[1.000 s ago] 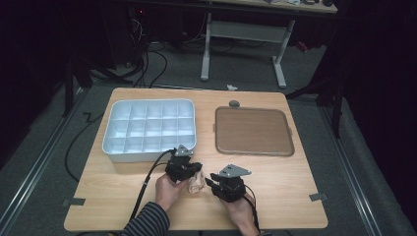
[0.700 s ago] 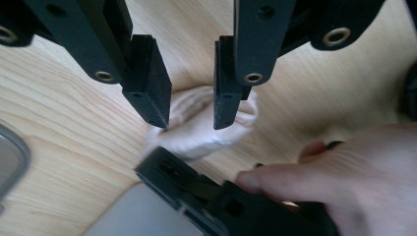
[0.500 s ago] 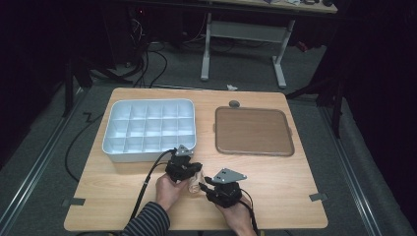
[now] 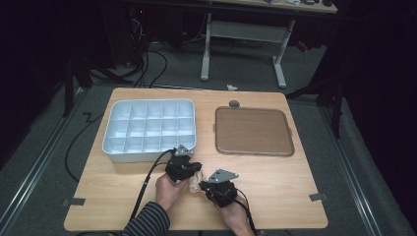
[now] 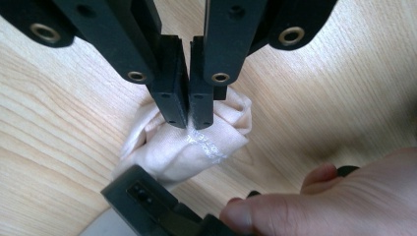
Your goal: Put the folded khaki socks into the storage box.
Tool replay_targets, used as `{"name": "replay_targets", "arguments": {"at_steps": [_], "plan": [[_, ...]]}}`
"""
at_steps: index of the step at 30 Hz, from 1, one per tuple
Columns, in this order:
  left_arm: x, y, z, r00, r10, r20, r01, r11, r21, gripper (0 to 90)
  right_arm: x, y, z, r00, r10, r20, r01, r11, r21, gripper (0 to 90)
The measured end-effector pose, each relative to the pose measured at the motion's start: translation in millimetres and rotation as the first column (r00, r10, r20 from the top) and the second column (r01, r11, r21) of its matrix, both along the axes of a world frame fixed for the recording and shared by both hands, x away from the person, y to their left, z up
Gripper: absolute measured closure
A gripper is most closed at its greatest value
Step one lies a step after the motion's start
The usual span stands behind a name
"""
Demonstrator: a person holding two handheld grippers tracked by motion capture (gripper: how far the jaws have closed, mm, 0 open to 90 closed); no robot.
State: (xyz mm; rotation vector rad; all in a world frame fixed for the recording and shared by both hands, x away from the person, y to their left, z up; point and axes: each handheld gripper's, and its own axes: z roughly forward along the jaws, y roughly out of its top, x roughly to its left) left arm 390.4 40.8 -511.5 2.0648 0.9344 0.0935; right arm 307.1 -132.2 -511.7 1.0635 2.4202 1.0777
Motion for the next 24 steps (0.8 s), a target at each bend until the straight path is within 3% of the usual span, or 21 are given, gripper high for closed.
{"name": "replay_targets", "arguments": {"at_steps": [16,20,24], "plan": [[7.3,-2.9,-5.9,0.9999,-0.014,0.005,0.014,0.9999,0.0,84.1,9.4,-3.8,-12.2,0.9979,-0.003,-0.065,0.002,0.9997,-0.026,88.4],[0.6,-0.9,-0.9,0.9992,-0.007,0.04,0.008,0.9999,-0.008,68.9,10.0,-4.4,-11.3,0.9977,-0.013,-0.067,0.012,0.9999,-0.008,88.2],[-8.4,3.8,7.2,0.9976,0.001,0.069,-0.002,0.9999,0.012,57.3,9.3,-3.6,-9.8,0.9981,-0.015,-0.059,0.015,0.9999,-0.005,88.1]]}}
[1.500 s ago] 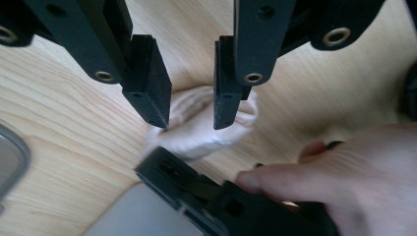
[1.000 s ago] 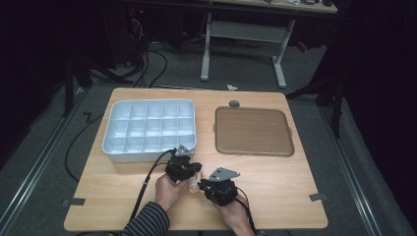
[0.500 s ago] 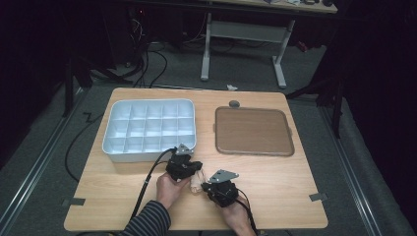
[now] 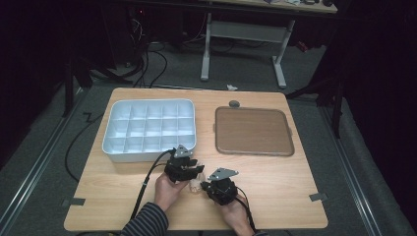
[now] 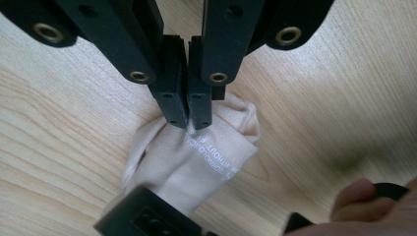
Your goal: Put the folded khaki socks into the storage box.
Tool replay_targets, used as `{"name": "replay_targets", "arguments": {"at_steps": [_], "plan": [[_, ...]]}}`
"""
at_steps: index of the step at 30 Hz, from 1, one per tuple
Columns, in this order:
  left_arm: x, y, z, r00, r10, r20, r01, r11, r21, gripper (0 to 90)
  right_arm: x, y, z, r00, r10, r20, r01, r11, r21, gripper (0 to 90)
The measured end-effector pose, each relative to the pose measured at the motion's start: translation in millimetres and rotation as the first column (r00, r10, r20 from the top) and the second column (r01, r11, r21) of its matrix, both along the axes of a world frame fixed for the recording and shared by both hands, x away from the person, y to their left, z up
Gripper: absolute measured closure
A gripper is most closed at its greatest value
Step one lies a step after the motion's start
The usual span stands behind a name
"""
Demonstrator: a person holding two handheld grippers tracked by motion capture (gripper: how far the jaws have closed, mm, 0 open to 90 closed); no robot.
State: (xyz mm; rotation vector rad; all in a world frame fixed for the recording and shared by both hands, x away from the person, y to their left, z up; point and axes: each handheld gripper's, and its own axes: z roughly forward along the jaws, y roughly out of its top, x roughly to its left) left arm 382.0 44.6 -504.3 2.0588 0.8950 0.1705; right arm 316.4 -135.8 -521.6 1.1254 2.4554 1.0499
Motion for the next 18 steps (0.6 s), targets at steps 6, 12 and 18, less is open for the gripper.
{"name": "replay_targets", "arguments": {"at_steps": [6,12,18], "plan": [[-14.5,11.6,6.2,0.9992,0.037,0.018,-0.037,0.9992,0.014,50.5,0.7,0.4,-0.1,1.0,-0.003,0.001,0.003,0.9999,0.01,88.1],[-23.8,17.5,-2.5,0.998,0.06,-0.022,-0.059,0.9977,0.034,47.9,1.1,0.5,-0.5,1.0,-0.005,0.001,0.005,0.9999,0.014,88.0],[-31.3,15.3,-12.2,0.9968,0.069,-0.04,-0.069,0.9976,0.011,47.6,1.5,0.2,-1.4,1.0,-0.008,-0.001,0.008,0.9999,0.013,88.0]]}}
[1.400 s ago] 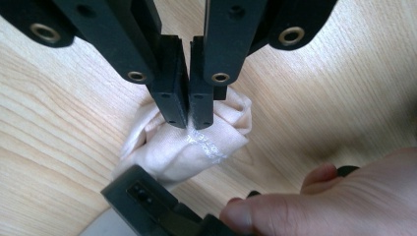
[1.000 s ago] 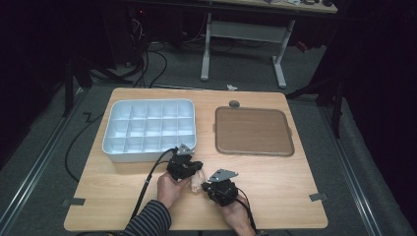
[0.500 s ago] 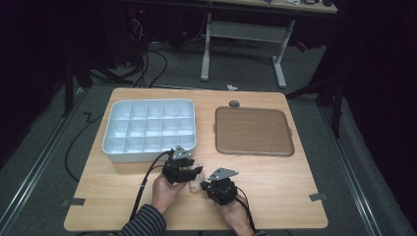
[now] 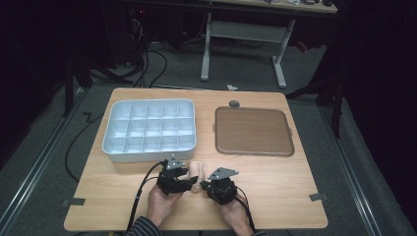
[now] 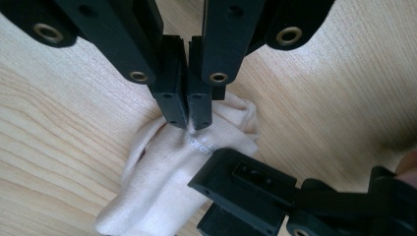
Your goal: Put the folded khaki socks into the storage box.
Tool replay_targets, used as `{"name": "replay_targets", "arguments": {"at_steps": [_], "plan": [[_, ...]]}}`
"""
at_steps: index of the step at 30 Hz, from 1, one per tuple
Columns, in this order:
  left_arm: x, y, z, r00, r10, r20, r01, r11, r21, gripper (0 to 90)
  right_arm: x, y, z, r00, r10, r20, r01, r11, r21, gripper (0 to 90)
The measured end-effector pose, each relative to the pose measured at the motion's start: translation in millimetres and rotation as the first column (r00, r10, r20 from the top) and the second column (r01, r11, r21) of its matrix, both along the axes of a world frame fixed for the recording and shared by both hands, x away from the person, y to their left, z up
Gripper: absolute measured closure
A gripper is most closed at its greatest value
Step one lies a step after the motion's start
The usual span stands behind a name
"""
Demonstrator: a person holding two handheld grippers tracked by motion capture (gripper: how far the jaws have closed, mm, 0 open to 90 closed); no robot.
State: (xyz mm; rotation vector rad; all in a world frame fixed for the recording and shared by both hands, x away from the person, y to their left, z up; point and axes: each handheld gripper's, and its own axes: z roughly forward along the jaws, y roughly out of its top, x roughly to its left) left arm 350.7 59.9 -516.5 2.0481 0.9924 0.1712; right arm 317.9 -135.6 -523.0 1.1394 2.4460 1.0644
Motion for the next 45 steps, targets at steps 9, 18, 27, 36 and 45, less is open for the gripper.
{"name": "replay_targets", "arguments": {"at_steps": [9,18,27,36,45], "plan": [[2.8,-6.1,-4.7,1.0,0.002,0.0,-0.002,0.9983,0.058,52.9,0.4,0.4,-1.8,1.0,-0.006,0.006,0.006,0.9999,-0.009,88.0],[10.9,-6.8,-5.1,0.9999,-0.014,0.01,0.013,0.9965,0.083,55.8,3.9,2.8,-5.7,0.9997,-0.012,0.02,0.012,0.9998,-0.014,87.8],[17.0,-3.8,-2.1,0.999,-0.001,-0.044,0.004,0.9979,0.065,53.2,4.0,2.7,-6.6,0.9983,-0.025,0.052,0.026,0.9996,-0.01,78.9],[17.9,-2.1,1.4,0.9989,0.02,-0.043,-0.019,0.9995,0.024,42.9,-3.6,-13.7,0.7,0.9946,-0.061,0.084,0.059,0.9978,0.03,66.2],[26.1,7.4,5.6,0.9948,0.083,-0.058,-0.086,0.9956,-0.039,40.4,-6.1,-38.3,6.6,0.9858,-0.121,0.116,0.118,0.9925,0.031,63.4]]}}
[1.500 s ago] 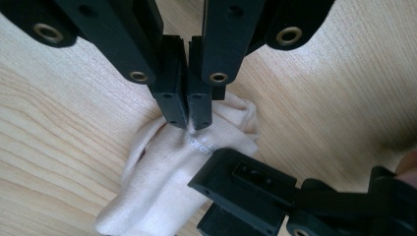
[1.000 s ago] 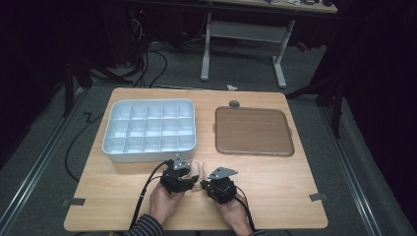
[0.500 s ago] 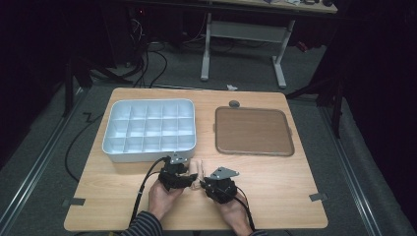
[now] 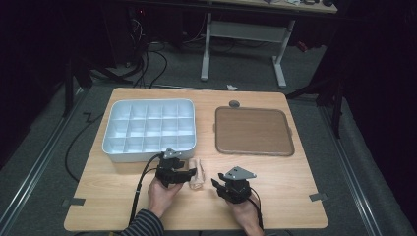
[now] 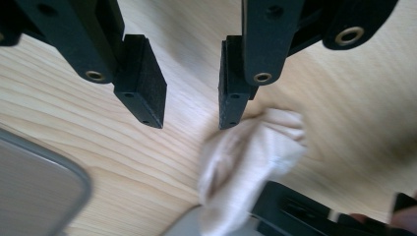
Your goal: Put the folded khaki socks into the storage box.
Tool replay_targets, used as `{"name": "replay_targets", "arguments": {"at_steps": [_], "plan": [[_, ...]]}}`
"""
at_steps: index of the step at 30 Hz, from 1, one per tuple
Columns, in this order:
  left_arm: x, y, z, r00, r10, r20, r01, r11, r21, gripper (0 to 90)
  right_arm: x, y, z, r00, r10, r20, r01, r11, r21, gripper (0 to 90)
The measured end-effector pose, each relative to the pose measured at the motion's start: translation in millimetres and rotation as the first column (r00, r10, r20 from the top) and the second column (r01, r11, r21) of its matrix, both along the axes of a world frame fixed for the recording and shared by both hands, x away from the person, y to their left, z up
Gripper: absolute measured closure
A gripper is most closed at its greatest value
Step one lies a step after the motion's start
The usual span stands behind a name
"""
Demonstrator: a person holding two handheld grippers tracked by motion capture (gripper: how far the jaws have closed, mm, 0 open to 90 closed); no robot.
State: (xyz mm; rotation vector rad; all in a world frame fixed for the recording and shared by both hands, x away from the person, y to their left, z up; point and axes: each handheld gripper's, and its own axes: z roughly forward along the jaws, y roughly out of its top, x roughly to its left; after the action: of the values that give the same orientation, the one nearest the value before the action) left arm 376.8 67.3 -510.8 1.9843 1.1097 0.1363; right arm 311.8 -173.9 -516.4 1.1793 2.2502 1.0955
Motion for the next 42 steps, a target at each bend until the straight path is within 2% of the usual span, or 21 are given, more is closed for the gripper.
{"name": "replay_targets", "arguments": {"at_steps": [8,10,14,16,18,22,27,36,42], "plan": [[3.5,0.2,-1.0,0.9998,0.018,0.002,-0.018,0.9995,-0.027,39.6,6.6,-22.7,-1.8,0.9961,-0.087,0.015,0.087,0.9955,-0.036,62.2],[5.0,-2.0,0.1,0.9999,0.01,0.004,-0.01,0.9999,-0.006,39.4,8.0,-28.1,-2.1,0.9934,-0.111,0.03,0.112,0.9918,-0.06,61.7],[8.5,-6.0,3.9,0.9999,0.002,0.014,-0.002,1.0,-0.005,39.4,11.8,-41.0,-3.4,0.9872,-0.156,0.031,0.158,0.9847,-0.073,60.7],[11.3,-6.8,1.5,0.9999,0.008,-0.007,-0.009,0.9999,-0.015,39.6,13.0,-46.0,-3.5,0.9847,-0.172,0.032,0.173,0.9821,-0.073,59.7],[13.2,-8.1,-2.2,0.9998,0.011,-0.016,-0.011,0.9999,0.001,39.6,14.9,-53.4,-3.9,0.98,-0.196,0.036,0.198,0.9771,-0.077,58.5],[15.0,-10.5,-5.5,0.9996,0.009,-0.026,-0.009,1.0,0.003,40.3,16.7,-64.3,-5.1,0.9725,-0.229,0.041,0.232,0.9686,-0.089,57.7],[17.4,-12.4,-10.1,0.9986,-0.011,-0.052,0.011,0.9999,-0.002,42.3,19.2,-73.4,-7.1,0.9651,-0.257,0.048,0.261,0.9595,-0.106,55.0],[16.9,-16.4,-9.7,0.9974,-0.054,-0.049,0.054,0.9985,0.006,54.2,22.3,-80.8,-14.3,0.9568,-0.289,0.035,0.291,0.9467,-0.139,50.4],[17.7,-19.0,-6.8,0.9953,-0.079,-0.055,0.081,0.9966,0.017,63.0,24.6,-84.1,-14.6,0.9538,-0.3,0.015,0.3,0.9463,-0.121,44.6]]}}
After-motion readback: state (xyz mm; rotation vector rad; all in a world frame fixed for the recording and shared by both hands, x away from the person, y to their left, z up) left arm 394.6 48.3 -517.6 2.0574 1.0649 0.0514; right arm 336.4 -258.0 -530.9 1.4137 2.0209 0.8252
